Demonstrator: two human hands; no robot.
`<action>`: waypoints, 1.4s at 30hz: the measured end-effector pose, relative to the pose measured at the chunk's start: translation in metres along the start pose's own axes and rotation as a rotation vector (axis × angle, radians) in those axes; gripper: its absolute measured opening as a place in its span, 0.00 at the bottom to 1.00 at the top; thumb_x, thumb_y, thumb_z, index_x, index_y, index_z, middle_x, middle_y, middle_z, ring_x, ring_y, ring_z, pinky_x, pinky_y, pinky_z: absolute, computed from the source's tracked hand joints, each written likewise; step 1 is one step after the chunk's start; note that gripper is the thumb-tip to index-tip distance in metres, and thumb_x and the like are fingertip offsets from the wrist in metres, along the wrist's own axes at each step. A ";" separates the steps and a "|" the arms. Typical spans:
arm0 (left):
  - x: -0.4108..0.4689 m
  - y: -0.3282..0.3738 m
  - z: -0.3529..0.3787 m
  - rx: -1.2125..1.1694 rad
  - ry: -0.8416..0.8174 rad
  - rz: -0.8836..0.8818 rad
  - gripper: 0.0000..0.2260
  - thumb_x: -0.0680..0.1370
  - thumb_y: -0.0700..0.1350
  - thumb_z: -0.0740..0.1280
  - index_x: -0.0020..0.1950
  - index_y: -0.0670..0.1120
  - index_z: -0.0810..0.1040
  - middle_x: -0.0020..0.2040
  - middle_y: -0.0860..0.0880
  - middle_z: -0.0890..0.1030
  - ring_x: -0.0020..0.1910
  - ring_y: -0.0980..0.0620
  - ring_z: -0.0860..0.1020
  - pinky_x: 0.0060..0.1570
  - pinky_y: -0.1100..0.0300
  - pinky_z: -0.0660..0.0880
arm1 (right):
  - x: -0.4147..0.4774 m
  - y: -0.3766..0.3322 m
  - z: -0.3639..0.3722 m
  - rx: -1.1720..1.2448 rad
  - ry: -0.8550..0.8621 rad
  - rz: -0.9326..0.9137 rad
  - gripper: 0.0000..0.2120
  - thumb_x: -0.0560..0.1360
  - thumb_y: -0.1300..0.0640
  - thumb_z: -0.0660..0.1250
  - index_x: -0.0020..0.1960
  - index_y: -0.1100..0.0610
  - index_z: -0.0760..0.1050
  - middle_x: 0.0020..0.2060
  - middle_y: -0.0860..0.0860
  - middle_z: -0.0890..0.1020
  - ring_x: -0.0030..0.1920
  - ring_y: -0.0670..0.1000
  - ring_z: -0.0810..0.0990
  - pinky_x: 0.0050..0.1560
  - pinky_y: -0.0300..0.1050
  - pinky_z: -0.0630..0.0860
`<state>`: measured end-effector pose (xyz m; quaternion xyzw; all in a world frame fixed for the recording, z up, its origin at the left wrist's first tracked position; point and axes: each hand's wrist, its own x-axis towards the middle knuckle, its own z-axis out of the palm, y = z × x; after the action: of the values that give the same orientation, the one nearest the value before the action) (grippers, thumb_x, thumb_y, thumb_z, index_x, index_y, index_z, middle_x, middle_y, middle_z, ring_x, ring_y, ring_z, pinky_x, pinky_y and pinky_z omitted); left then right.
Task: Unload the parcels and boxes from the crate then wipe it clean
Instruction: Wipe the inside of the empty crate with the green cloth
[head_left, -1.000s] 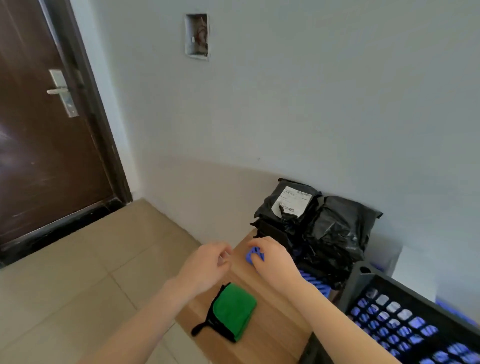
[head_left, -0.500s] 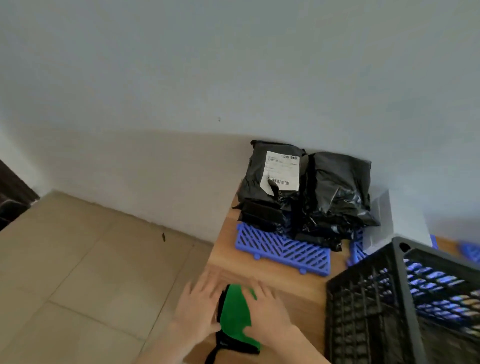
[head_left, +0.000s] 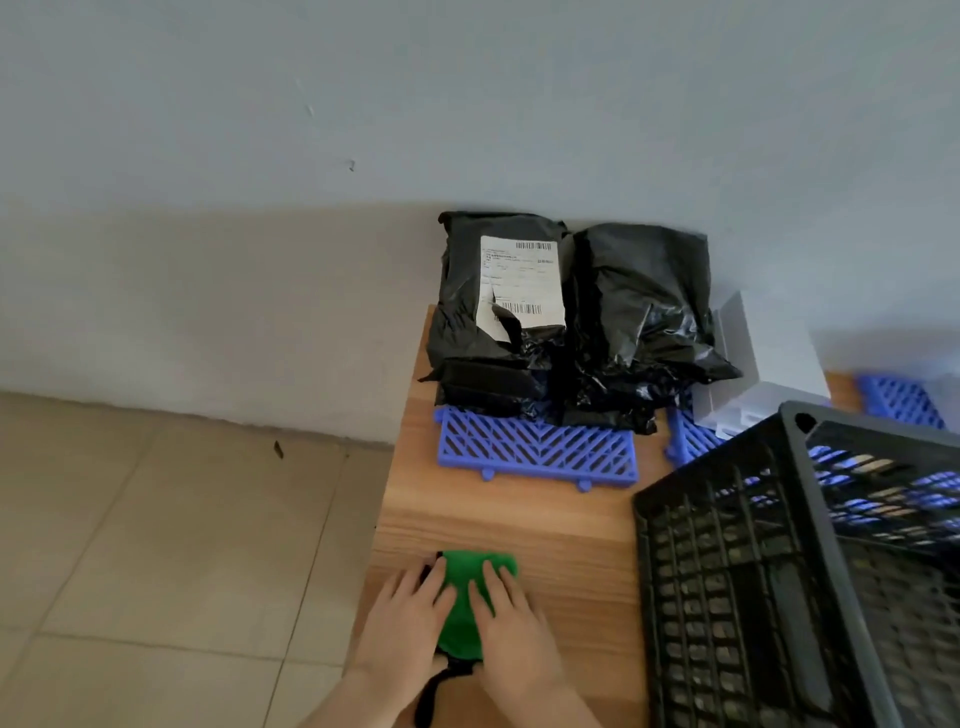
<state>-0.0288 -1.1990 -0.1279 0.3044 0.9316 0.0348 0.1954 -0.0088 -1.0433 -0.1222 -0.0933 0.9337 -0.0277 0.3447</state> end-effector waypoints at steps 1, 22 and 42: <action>0.001 0.000 0.002 0.006 0.017 0.023 0.33 0.49 0.64 0.80 0.50 0.52 0.85 0.57 0.49 0.83 0.53 0.46 0.82 0.50 0.54 0.81 | -0.001 -0.002 0.000 0.014 0.008 0.006 0.28 0.81 0.58 0.56 0.78 0.56 0.50 0.78 0.53 0.46 0.77 0.55 0.45 0.75 0.57 0.51; -0.045 0.019 -0.065 0.021 0.336 -0.035 0.30 0.58 0.64 0.78 0.55 0.52 0.82 0.52 0.52 0.82 0.44 0.51 0.83 0.32 0.61 0.78 | -0.075 -0.007 -0.057 0.056 0.465 0.023 0.22 0.75 0.54 0.63 0.68 0.54 0.65 0.66 0.53 0.67 0.68 0.56 0.63 0.71 0.54 0.57; -0.148 0.232 -0.116 -0.263 0.772 -0.088 0.28 0.79 0.62 0.55 0.77 0.54 0.61 0.73 0.56 0.66 0.65 0.57 0.72 0.55 0.63 0.72 | -0.359 0.094 -0.040 0.411 1.258 -0.075 0.24 0.71 0.58 0.68 0.66 0.54 0.69 0.61 0.48 0.75 0.63 0.51 0.70 0.66 0.44 0.63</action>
<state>0.1642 -1.0902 0.0721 0.2012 0.9363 0.2568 -0.1302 0.2183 -0.8819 0.1261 -0.0243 0.9288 -0.2663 -0.2566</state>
